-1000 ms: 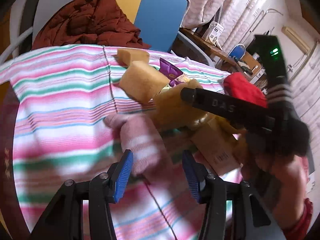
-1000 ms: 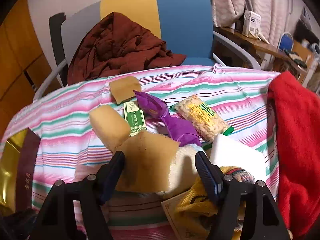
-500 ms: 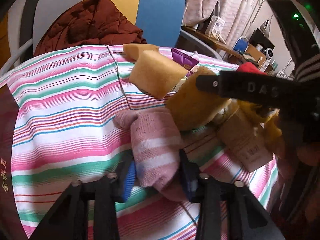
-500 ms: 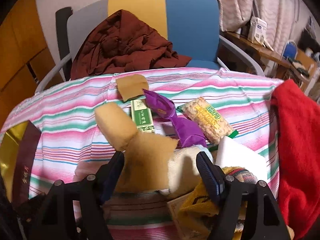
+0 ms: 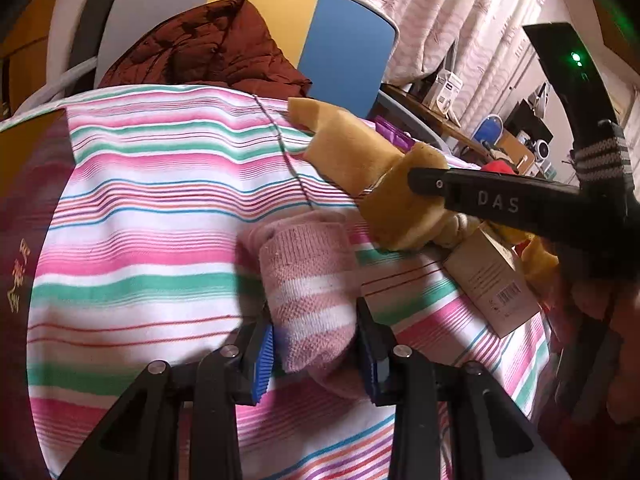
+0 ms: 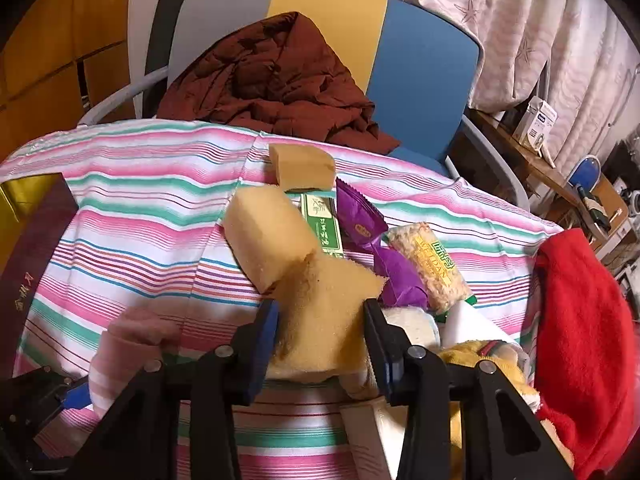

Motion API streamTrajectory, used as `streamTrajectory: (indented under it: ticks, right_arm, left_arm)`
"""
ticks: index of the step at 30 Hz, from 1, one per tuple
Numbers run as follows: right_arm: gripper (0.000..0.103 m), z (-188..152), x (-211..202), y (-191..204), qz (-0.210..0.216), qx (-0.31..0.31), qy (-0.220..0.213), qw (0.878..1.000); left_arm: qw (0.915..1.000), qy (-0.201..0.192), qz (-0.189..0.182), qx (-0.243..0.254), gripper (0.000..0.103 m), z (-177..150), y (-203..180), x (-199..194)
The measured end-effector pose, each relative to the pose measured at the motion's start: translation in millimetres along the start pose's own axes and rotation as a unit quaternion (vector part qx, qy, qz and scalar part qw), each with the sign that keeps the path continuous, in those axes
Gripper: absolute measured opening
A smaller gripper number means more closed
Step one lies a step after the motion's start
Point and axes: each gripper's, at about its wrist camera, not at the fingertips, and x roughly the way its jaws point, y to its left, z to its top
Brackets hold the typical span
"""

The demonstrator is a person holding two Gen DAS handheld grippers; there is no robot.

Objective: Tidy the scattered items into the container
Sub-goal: 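Grasp the pink-and-white sock with left gripper while right gripper grasps a tan sponge, then carry the sock and sponge in both grippers over the gold tray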

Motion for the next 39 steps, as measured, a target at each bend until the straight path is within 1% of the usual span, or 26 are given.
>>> streamTrajectory:
  ticks: [2,6,11,18,22,28,33,37,39]
  right_arm:
    - [0.043,0.0,-2.0,1.4,0.002,-0.001,-0.005,1.0]
    - [0.043,1.3,-8.7,7.1,-0.008,-0.014,-0.021,1.0]
    - [0.043,3.4,-24.1,17.1,-0.03,-0.041,-0.061,0.997]
    - [0.043,4.4,-39.5,31.7,-0.04,-0.072,-0.102,0.991]
    - [0.042,4.4,-43.9,37.4,-0.039,-0.082,-0.111,0.99]
    - [0.043,3.3,-49.4,39.9,-0.037,-0.084,-0.123,0.988]
    - [0.043,3.6,-51.2,39.1,-0.037,-0.081,-0.127,0.988]
    - [0.043,3.6,-53.2,39.8,-0.037,-0.082,-0.132,0.987]
    - [0.043,3.3,-53.9,40.6,-0.037,-0.083,-0.134,0.987]
  left_arm:
    - [1.0,-0.002,-0.001,-0.003,0.035,-2.2,4.3,-2.6]
    - [1.0,-0.008,0.005,0.002,0.034,-5.1,1.2,-4.3]
    - [0.9998,-0.015,0.013,0.007,0.032,-9.9,-1.8,-10.2]
    - [0.9991,-0.023,0.031,0.02,0.031,-18.8,-3.6,-23.1]
    - [0.9994,-0.024,0.025,0.004,0.031,-25.7,-0.1,-34.1]
    - [0.999,-0.035,0.023,0.017,0.031,-28.7,-7.1,-52.1]
    - [0.998,-0.057,0.023,0.016,0.031,-21.4,-6.9,-71.0]
    - [0.9957,-0.079,0.038,0.029,0.031,-15.0,-5.7,-89.1]
    - [0.995,-0.087,0.042,0.025,0.031,-11.7,-1.6,-97.2]
